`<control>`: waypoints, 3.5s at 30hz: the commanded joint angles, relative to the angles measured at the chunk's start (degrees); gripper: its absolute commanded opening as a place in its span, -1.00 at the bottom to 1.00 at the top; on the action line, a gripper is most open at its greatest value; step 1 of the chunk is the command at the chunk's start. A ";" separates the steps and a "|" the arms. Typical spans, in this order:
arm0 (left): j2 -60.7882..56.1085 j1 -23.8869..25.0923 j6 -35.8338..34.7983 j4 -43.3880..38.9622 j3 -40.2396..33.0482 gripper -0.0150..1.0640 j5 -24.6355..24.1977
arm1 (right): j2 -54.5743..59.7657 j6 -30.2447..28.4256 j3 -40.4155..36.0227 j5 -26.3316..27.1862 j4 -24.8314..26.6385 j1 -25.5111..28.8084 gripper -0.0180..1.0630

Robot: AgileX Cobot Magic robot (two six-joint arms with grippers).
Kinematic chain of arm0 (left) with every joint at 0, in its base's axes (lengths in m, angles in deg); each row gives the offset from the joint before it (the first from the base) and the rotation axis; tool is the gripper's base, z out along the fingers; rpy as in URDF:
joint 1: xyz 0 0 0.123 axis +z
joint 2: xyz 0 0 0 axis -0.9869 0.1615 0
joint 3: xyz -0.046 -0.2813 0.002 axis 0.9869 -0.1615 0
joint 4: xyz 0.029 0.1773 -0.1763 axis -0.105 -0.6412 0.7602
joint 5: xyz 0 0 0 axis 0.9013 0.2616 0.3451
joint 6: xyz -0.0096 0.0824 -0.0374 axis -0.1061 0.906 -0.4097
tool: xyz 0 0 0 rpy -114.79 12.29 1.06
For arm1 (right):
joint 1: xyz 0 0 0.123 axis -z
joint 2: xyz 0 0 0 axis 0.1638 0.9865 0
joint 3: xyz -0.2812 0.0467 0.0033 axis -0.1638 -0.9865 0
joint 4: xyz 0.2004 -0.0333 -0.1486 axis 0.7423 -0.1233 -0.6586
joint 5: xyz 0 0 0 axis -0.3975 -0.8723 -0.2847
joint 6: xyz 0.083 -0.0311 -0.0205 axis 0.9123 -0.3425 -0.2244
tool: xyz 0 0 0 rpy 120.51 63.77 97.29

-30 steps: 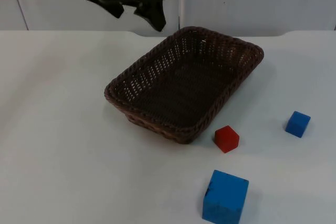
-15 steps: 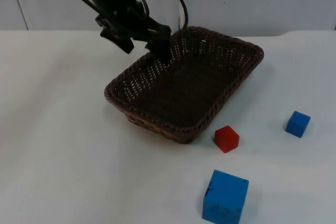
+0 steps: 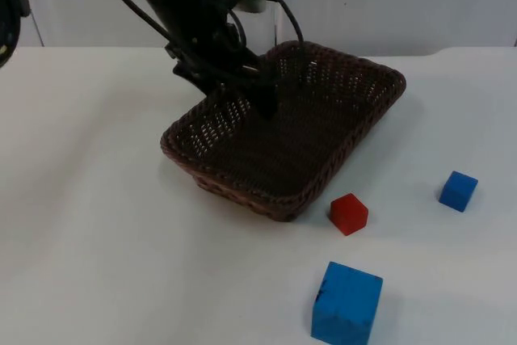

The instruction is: Pick up the basket with the left hand and place the largest block into the basket with the right hand.

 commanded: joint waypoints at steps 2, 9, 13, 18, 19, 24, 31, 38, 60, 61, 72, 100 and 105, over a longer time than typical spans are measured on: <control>0.65 -0.86 1.26 0.17 0.47 0.66 -0.37 | -0.21 0.10 -0.08 0.43 -0.53 0.36 0.97; 1.15 -0.98 1.26 0.05 0.47 0.01 -0.51 | -0.21 0.19 -0.08 0.43 -1.51 0.36 0.97; 0.54 -0.98 1.26 -0.03 0.47 -0.74 -2.11 | -0.21 0.19 -0.08 0.43 -1.64 0.36 0.97; -1.52 -0.14 -0.77 0.28 0.58 -0.98 -3.25 | -0.21 0.19 -0.08 0.43 -1.87 0.36 0.97; -2.34 0.00 -2.02 0.28 0.58 -0.98 -3.63 | -0.21 0.19 -0.08 0.43 -1.87 0.36 0.97; -6.42 1.42 -5.84 0.55 0.58 -0.98 -6.25 | -0.21 0.19 -0.08 0.43 -1.87 0.36 0.97; -12.04 4.05 -9.28 2.83 0.58 -0.98 -10.69 | -0.21 0.19 -0.08 0.43 -1.87 0.36 0.97; -17.80 8.08 -13.14 8.24 -2.27 -0.98 -10.69 | -0.21 0.19 -0.08 0.43 -1.87 0.36 0.97; -40.59 9.34 -9.81 8.61 -37.32 -0.98 -5.80 | -0.21 0.19 -0.08 0.43 -1.87 0.36 0.97; -40.59 9.34 -9.81 8.61 -37.32 -0.98 -5.80 | -0.21 0.19 -0.08 0.43 -1.87 0.36 0.97; -56.59 19.81 -9.58 13.93 -62.74 -0.98 3.64 | -0.21 -0.03 -0.08 0.43 -1.77 0.36 0.97; -81.61 26.02 -9.86 13.71 -86.95 -0.98 7.07 | -0.21 -0.02 -0.08 0.43 -1.65 0.36 0.97; -81.61 26.02 -9.82 13.34 -86.95 -0.98 7.07 | -0.21 -0.02 -0.08 0.43 -1.53 0.36 0.97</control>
